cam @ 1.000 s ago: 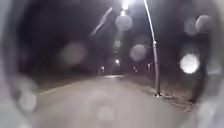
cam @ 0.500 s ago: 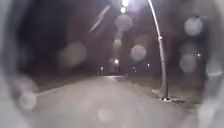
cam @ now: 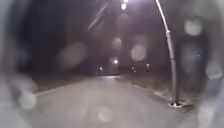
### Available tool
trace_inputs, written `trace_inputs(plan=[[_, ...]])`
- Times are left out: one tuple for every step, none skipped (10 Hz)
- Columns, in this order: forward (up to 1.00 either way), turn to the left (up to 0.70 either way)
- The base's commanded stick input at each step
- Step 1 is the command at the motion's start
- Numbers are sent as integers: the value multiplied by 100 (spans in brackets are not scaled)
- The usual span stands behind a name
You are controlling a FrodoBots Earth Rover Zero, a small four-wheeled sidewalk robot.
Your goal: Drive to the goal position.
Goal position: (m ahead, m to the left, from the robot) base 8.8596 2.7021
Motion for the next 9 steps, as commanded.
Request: trace_inputs(plan=[[85, 10], [85, 11], [85, 11], [85, 11], [85, 12], [85, 12], [85, 12], [85, 12], [85, 10]])
